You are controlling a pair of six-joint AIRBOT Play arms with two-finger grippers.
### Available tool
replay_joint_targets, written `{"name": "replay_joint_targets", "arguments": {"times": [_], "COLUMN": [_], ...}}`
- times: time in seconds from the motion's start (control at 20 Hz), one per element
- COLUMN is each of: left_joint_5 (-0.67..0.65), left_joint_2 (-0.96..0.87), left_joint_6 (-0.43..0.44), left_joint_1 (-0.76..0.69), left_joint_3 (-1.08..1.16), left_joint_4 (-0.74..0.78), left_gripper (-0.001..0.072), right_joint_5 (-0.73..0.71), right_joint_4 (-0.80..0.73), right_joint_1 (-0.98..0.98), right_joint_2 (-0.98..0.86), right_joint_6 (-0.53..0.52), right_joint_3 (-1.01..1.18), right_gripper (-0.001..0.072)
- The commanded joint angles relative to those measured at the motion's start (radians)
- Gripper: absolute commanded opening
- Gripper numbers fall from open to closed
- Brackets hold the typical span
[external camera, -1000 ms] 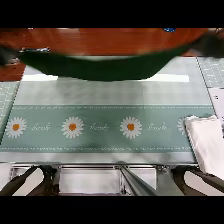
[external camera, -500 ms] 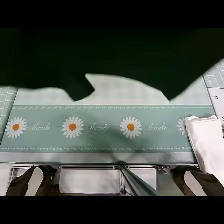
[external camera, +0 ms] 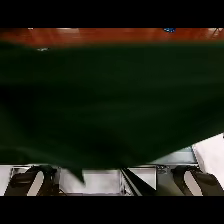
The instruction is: Fold the shirts.
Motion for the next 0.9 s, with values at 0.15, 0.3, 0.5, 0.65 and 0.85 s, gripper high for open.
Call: {"name": "replay_joint_targets", "arguments": {"times": [0.15,0.3,0.5,0.65,0.85], "left_joint_5": [0.143,0.278,0.412,0.413,0.248], "left_joint_2": [-0.121,-0.337,-0.742,-1.056,-1.366], "left_joint_6": [-0.163,-0.178,-0.178,-0.179,-0.179], "left_joint_1": [-0.102,-0.103,-0.101,-0.1,-0.101], "left_joint_3": [-0.448,-0.506,-0.397,-0.201,0.097], "left_joint_4": [0.138,0.113,0.063,0.008,-0.132], "left_gripper": [0.0017,0.0017,0.0017,0.0017,0.0017], "right_joint_5": [-0.147,-0.311,-0.515,-0.62,-0.587], "right_joint_4": [0.099,0.127,0.24,0.325,0.325], "right_joint_1": [0.0,0.001,0.001,0.001,0.008], "right_joint_2": [-0.019,-0.187,-0.558,-0.847,-1.131], "right_joint_6": [-0.023,-0.087,-0.158,-0.215,-0.153], "right_joint_3": [-0.455,-0.615,-0.605,-0.488,-0.264], "right_gripper": [0.0033,0.0034,0.0034,0.0034,0.0034]}}
